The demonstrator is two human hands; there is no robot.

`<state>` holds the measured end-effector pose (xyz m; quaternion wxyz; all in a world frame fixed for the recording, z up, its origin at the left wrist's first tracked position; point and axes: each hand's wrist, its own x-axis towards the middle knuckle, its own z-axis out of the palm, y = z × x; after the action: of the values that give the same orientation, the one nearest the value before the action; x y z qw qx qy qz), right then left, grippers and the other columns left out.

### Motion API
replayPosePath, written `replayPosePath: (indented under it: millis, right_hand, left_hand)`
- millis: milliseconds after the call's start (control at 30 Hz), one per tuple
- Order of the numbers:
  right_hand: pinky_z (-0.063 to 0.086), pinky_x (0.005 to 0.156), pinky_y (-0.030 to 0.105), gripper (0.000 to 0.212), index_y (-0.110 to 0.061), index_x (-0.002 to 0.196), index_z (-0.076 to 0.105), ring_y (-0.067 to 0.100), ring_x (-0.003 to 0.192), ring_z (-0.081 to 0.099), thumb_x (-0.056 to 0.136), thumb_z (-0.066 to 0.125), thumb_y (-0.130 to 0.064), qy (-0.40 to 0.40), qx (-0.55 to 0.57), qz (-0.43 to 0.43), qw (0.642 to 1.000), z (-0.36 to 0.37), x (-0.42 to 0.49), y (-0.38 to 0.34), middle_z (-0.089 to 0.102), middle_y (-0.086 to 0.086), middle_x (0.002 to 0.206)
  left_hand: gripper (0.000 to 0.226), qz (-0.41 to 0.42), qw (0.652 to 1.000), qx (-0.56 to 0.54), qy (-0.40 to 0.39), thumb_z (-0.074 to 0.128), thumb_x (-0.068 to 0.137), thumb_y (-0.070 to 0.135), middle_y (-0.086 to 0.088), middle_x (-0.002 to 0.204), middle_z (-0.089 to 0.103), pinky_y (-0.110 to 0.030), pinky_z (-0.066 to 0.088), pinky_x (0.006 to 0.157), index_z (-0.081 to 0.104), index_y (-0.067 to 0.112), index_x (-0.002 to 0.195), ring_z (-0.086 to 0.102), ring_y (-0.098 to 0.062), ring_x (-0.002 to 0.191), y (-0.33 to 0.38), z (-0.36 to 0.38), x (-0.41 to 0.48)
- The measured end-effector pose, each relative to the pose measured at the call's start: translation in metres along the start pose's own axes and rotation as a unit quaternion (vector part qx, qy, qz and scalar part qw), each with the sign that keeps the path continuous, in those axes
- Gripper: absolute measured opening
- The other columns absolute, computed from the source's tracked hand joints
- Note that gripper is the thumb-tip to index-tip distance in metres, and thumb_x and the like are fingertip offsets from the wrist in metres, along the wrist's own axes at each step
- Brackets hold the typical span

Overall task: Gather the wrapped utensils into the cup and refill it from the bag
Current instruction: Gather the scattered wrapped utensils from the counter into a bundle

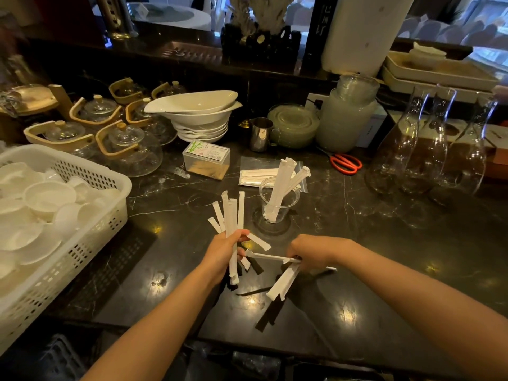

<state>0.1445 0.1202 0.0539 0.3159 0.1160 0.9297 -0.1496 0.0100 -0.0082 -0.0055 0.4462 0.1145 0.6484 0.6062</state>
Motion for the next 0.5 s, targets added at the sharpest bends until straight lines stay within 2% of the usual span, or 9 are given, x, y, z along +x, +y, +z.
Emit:
replayPosePath:
  millis: [100,167,233,367,433,500]
  right_hand:
    - [0.030,0.052,0.017,0.016,-0.005,0.097,0.061,0.019,0.073,0.046,0.081,0.056,-0.006,0.024,0.022,-0.007,0.999,-0.008,0.001,-0.001,0.054,0.006,0.083]
    - [0.036,0.058,0.019,0.011,-0.008,0.091,0.062,0.020,0.074,0.052,0.081,0.057,-0.007,0.038,0.057,-0.012,0.998,-0.014,0.003,-0.001,0.060,0.008,0.085]
    - [0.037,0.059,0.016,0.006,-0.014,0.084,0.061,0.014,0.072,0.052,0.080,0.059,-0.009,0.053,0.098,-0.015,0.994,-0.021,0.005,-0.003,0.059,0.002,0.083]
    - [0.041,0.069,0.018,0.005,-0.011,0.086,0.058,0.013,0.077,0.052,0.081,0.059,-0.011,0.085,0.191,-0.001,0.978,-0.035,0.013,-0.009,0.054,0.002,0.084]
    - [0.046,0.072,0.018,0.012,-0.011,0.093,0.056,0.012,0.079,0.054,0.082,0.059,-0.015,0.097,0.244,0.000,0.965,-0.042,0.017,-0.014,0.056,0.002,0.088]
    - [0.049,0.061,0.012,0.011,-0.016,0.091,0.051,0.009,0.074,0.054,0.083,0.059,-0.017,0.107,0.302,-0.012,0.947,-0.049,0.022,-0.023,0.052,-0.004,0.084]
  left_hand:
    - [0.023,-0.008,1.000,-0.011,-0.004,0.047,0.090,0.021,-0.008,0.087,0.060,-0.020,0.052,0.057,0.061,0.006,0.099,0.062,-0.008,0.051,0.002,-0.003,0.001]
    - [0.020,-0.016,1.000,-0.024,-0.011,0.048,0.089,0.021,-0.014,0.096,0.060,-0.025,0.054,0.065,0.060,0.008,0.097,0.066,-0.015,0.064,0.003,-0.006,0.000]
    - [0.021,-0.015,0.999,-0.026,-0.011,0.048,0.089,0.020,-0.016,0.102,0.059,-0.027,0.055,0.066,0.059,0.006,0.100,0.067,-0.018,0.068,0.005,-0.009,-0.002]
    - [0.022,0.012,0.999,-0.021,-0.021,0.044,0.091,0.024,-0.015,0.107,0.060,-0.036,0.051,0.082,0.060,0.010,0.097,0.065,-0.024,0.086,0.011,-0.017,-0.007]
    - [0.027,0.038,0.999,-0.013,-0.030,0.044,0.091,0.028,-0.011,0.100,0.065,-0.035,0.051,0.081,0.061,0.011,0.103,0.064,-0.021,0.085,0.018,-0.020,-0.009]
    - [0.024,0.070,0.997,-0.008,-0.031,0.045,0.089,0.030,-0.008,0.093,0.066,-0.032,0.051,0.076,0.063,0.018,0.099,0.063,-0.017,0.078,0.026,-0.021,-0.010]
